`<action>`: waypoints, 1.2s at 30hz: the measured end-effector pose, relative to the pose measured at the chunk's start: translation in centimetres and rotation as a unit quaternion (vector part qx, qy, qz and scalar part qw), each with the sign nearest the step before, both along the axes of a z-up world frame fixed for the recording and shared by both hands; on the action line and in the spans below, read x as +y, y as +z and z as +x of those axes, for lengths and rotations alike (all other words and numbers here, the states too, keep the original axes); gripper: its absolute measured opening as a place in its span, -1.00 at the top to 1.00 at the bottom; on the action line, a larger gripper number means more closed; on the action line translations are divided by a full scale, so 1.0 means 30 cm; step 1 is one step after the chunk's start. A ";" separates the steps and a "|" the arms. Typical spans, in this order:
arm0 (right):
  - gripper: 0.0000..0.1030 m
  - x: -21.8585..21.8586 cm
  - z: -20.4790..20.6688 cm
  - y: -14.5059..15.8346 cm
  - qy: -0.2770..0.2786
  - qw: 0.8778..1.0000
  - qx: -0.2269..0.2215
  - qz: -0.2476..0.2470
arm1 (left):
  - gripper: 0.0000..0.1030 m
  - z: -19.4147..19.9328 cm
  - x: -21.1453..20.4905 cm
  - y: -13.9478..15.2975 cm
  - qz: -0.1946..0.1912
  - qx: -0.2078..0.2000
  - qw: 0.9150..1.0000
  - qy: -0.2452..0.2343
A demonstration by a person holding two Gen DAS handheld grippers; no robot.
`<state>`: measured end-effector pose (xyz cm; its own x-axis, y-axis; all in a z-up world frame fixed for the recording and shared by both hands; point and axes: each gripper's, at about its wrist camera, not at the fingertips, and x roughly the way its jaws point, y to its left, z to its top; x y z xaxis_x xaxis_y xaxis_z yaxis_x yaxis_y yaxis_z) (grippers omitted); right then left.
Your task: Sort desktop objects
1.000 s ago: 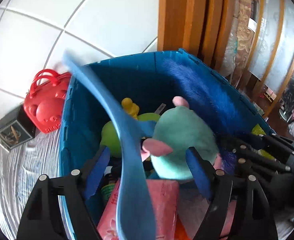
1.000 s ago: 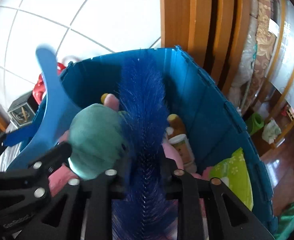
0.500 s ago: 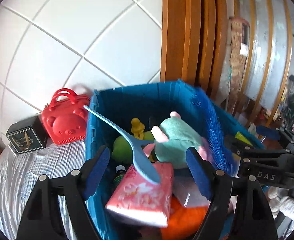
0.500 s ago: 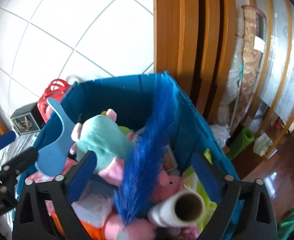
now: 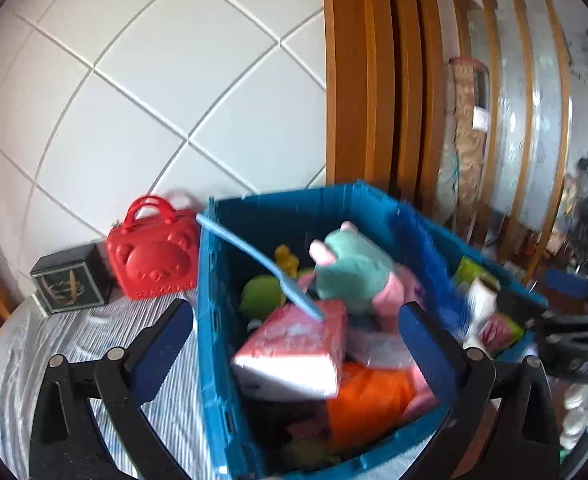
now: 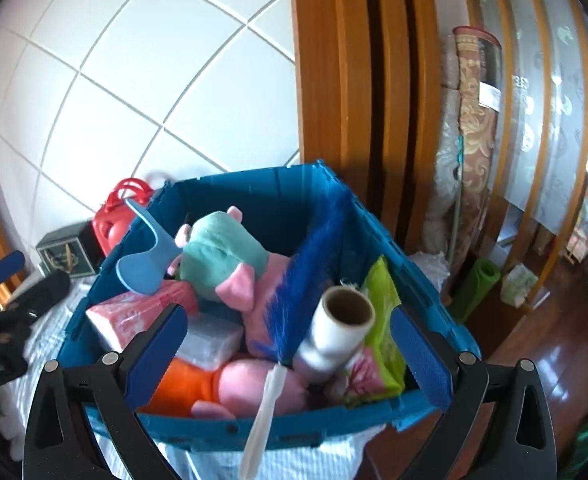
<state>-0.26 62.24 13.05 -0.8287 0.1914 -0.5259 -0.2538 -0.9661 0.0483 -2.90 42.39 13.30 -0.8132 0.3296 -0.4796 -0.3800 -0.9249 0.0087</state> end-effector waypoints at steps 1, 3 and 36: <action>-1.00 0.000 0.012 0.001 -0.002 1.000 0.003 0.000 | -1.00 0.005 -0.003 -0.005 0.000 -0.008 1.000 0.004; -1.00 0.004 0.038 -0.001 -0.008 1.000 0.008 0.002 | -1.00 0.014 -0.011 -0.009 0.007 -0.018 1.000 -0.007; -1.00 0.004 0.089 -0.119 -0.007 1.000 -0.010 0.013 | -1.00 0.122 0.028 -0.085 0.005 -0.038 0.999 -0.021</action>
<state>2.42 62.36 9.47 -0.8155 0.2167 -0.5367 -0.2680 -0.9632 0.0182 0.77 43.22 10.74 -0.7605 0.3671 -0.5356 -0.4170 -0.9084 -0.0305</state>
